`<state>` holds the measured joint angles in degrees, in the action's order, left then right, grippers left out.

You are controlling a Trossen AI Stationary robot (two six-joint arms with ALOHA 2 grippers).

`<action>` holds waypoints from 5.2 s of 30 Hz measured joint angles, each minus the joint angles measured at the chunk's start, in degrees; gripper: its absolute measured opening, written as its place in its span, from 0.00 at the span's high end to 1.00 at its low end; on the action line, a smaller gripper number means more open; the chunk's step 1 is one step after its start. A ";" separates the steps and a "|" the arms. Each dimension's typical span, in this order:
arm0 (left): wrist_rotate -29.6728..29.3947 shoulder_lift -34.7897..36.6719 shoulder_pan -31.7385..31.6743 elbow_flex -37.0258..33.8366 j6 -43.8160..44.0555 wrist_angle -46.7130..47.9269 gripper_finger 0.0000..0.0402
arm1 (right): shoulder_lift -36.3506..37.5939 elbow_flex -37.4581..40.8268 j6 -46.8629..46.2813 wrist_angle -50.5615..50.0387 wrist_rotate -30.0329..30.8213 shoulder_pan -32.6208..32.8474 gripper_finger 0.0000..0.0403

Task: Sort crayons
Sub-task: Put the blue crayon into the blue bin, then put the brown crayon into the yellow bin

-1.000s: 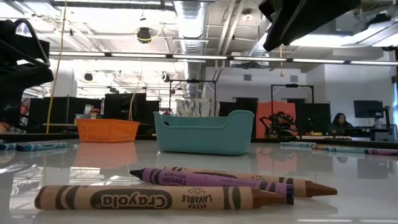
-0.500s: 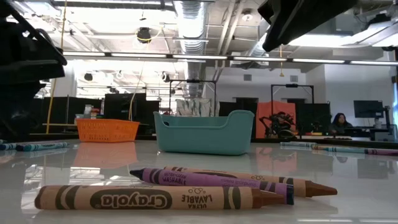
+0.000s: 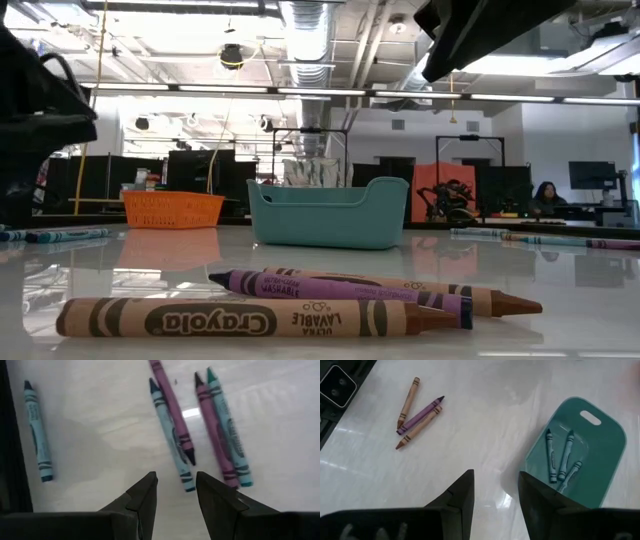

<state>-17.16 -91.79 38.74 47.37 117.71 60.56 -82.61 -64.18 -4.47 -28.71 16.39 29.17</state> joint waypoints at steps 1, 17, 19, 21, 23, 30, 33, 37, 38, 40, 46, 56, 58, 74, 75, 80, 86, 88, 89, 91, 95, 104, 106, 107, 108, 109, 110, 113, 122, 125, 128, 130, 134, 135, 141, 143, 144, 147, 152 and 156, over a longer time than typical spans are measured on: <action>0.32 0.00 0.02 -0.61 -0.10 -1.45 0.68 | 0.00 0.00 0.05 -0.02 0.01 0.00 0.64; 0.93 0.15 -0.39 -4.28 -0.83 -7.37 0.89 | 0.00 0.00 0.42 -0.05 -0.01 0.00 0.64; 1.32 0.14 -0.70 -4.28 -0.79 -6.56 0.96 | 0.00 0.00 0.46 0.24 -0.01 0.00 0.64; 1.86 0.13 -1.15 -4.32 -0.77 -6.32 0.98 | 0.00 0.00 0.46 0.29 -0.01 0.00 0.64; 2.44 0.13 -1.61 -4.32 -0.75 -6.22 0.98 | 0.00 0.00 0.46 0.29 -0.01 0.02 0.64; 2.77 0.09 -1.97 -4.32 -0.79 -5.94 0.97 | 0.00 0.00 0.44 0.26 -0.03 0.53 0.64; 2.77 0.07 -1.97 -4.34 -1.09 -5.70 0.97 | 0.00 0.00 0.44 0.04 -0.03 0.87 0.64; 1.57 1.16 -1.54 -4.36 -1.71 -4.58 0.97 | 0.00 0.00 0.44 -0.41 -0.02 0.85 0.64; 0.99 1.66 -1.45 -4.24 -1.80 -3.06 0.97 | 0.00 0.00 0.44 -0.59 -0.01 0.85 0.64; -0.09 2.88 -1.34 -3.75 -1.92 0.48 0.97 | 0.00 0.00 0.42 -0.99 -0.01 0.83 0.64; -3.22 6.69 -1.28 -0.56 -8.06 4.88 0.97 | 0.00 0.00 0.39 -0.98 0.01 0.83 0.64; -15.52 9.01 -4.99 6.77 -35.23 2.56 0.97 | 0.00 0.00 -0.47 -1.11 0.68 0.06 0.64; -16.46 9.01 -6.57 7.80 -43.25 -0.27 0.97 | 0.00 0.00 -0.50 -1.11 1.22 -0.11 0.64; -8.06 9.05 -22.84 9.86 -101.85 -26.92 0.97 | 0.00 0.00 -3.98 1.13 3.36 -1.97 0.64; -6.98 9.05 -24.05 9.86 -103.67 -27.47 0.97 | 0.00 0.00 -4.83 0.37 3.40 -1.95 0.64; -1.01 9.05 -27.97 9.86 -111.39 -32.61 0.97 | 0.00 0.00 -12.67 -7.57 3.94 -0.66 0.64; 5.06 6.17 -30.71 11.39 -117.87 -37.18 0.97 | 0.00 -0.01 -21.75 -13.25 8.64 4.01 0.64; 5.50 4.05 -30.88 13.16 -119.25 -36.51 0.97 | 0.00 -0.02 -24.46 -14.35 10.18 5.90 0.64; 5.81 3.00 -30.88 14.23 -120.06 -35.22 0.97 | 0.02 -0.02 -25.99 -15.05 10.81 6.89 0.64; 6.49 0.54 -30.83 16.80 -121.32 -34.98 0.97 | 0.00 -0.02 -29.19 -16.79 11.81 8.24 0.64; 7.35 -4.14 -30.82 20.75 -123.60 -32.39 0.97 | 0.02 -0.02 -35.86 -21.45 12.21 10.76 0.64; 7.51 -11.83 -31.04 28.20 -127.74 -25.05 0.97 | 0.02 -0.02 -52.49 -35.64 17.15 15.00 0.64; 7.75 -12.60 -31.04 29.34 -127.84 -23.29 0.97 | 0.02 -0.02 -55.74 -38.66 17.71 15.57 0.64; 7.79 -12.70 -31.04 29.68 -128.01 -22.77 0.96 | 0.02 -0.02 -57.27 -40.06 17.98 15.82 0.64; 7.79 -12.77 -31.04 29.81 -128.04 -22.60 0.95 | 0.02 -0.02 -58.70 -41.40 18.28 16.01 0.64; 7.79 -12.87 -31.04 29.88 -128.06 -22.60 0.94 | 0.02 -0.02 -59.92 -42.78 18.49 16.15 0.64; 7.77 -12.93 -31.04 29.88 -128.16 -22.65 0.93 | 0.02 -0.02 -61.01 -44.19 18.66 16.22 0.64; 7.78 -13.07 -31.04 29.88 -128.16 -22.28 0.89 | 0.02 0.17 -61.95 -46.21 18.79 15.59 0.64; 7.86 -13.07 -30.63 29.88 -126.69 -22.49 0.74 | 4.60 9.19 -56.01 -37.28 14.26 9.43 0.70; 7.88 -13.07 -29.66 29.88 -126.11 -22.52 0.72 | 8.24 13.11 -53.81 -33.53 12.35 5.58 0.71; 7.92 -13.07 -28.47 30.97 -125.01 -21.68 0.71 | 12.59 16.34 -51.43 -30.69 12.14 1.15 0.71; 7.78 -13.05 -27.43 32.26 -124.51 -21.69 0.71 | 15.43 17.89 -49.29 -29.77 11.92 -2.35 0.71; 7.84 -13.05 -24.66 35.20 -123.22 -21.01 0.71 | 19.53 20.77 -43.07 -27.68 8.66 -9.89 0.71; 7.82 -13.05 -23.90 35.88 -123.03 -21.11 0.71 | 20.03 21.37 -41.50 -27.35 7.85 -11.76 0.71; 6.45 -13.00 -18.72 38.80 -120.39 -21.16 0.71 | 20.59 24.47 -32.75 -24.22 1.52 -22.23 0.71; 6.30 -13.00 -17.02 39.20 -119.12 -21.15 0.71 | 20.14 25.59 -30.59 -22.50 -0.18 -25.31 0.71; 6.12 -13.00 -16.17 39.30 -118.42 -21.15 0.71 | 19.90 26.00 -29.76 -21.70 -0.67 -26.59 0.71; 5.91 -13.00 -13.76 39.50 -116.27 -21.43 0.71 | 19.54 27.37 -27.09 -19.28 -2.60 -30.13 0.71; 4.60 -13.00 -10.34 39.50 -113.02 -21.38 0.71 | 19.54 29.87 -24.07 -15.47 -6.63 -34.94 0.71; 2.91 -13.00 -8.08 39.50 -111.18 -21.38 0.71 | 19.54 31.35 -23.05 -13.31 -8.82 -36.84 0.71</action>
<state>-14.25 -104.79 30.66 86.87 6.53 39.18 -63.07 -32.84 -27.52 -42.02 7.58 -7.67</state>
